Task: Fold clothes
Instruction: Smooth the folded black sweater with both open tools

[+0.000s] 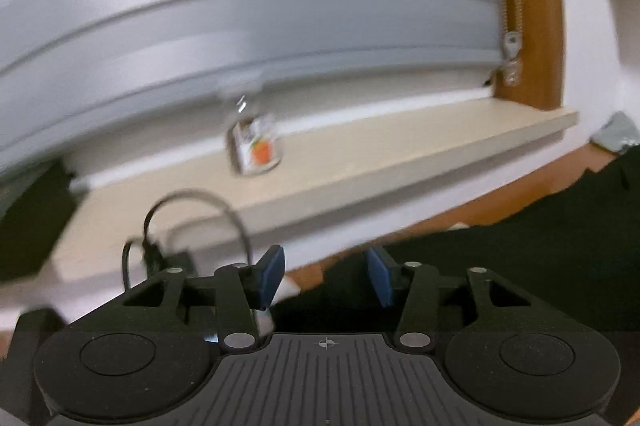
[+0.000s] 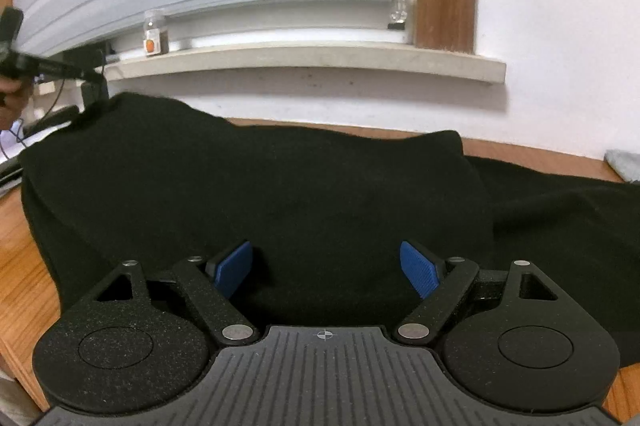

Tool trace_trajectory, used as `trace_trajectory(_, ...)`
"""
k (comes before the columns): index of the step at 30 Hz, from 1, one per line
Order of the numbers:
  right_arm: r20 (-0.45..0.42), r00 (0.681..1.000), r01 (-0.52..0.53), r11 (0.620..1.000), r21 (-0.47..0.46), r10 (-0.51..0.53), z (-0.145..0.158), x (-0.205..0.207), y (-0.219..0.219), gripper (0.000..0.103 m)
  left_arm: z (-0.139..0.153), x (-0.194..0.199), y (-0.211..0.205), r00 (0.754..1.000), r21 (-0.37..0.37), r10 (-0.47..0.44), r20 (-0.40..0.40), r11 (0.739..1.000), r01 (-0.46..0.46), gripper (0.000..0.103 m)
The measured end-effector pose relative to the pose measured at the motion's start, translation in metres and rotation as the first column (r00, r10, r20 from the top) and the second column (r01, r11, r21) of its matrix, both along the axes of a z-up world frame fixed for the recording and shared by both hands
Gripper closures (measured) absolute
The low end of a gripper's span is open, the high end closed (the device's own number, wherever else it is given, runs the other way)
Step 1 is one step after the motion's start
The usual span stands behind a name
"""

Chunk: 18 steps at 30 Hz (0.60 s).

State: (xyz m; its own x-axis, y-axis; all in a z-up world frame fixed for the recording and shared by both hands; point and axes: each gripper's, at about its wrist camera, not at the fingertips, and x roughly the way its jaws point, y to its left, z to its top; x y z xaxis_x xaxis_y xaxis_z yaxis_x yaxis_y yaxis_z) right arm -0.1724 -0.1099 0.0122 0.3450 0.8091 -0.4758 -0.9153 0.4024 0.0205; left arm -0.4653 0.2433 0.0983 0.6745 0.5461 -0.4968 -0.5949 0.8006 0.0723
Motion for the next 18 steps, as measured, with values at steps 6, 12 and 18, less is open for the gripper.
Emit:
trace_trajectory(6, 0.003, 1.0, -0.003, 1.0, 0.002, 0.003, -0.001, 0.0, -0.001, 0.023, -0.013, -0.029, -0.02, 0.999, -0.064, -0.034, -0.007, 0.997, 0.033, 0.039)
trace_trajectory(12, 0.006, 1.0, 0.006, 1.0, 0.011, -0.006, -0.001, -0.001, -0.002, 0.023, -0.031, -0.051, -0.051, 0.995, -0.131, -0.102, -0.019, 0.986, 0.098, 0.034)
trace_trajectory(18, 0.002, 1.0, 0.008, 1.0, 0.013, -0.008, -0.001, -0.001, -0.002, 0.023, -0.043, -0.057, -0.073, 0.99, -0.107, -0.14, -0.013, 0.985, 0.137, 0.036)
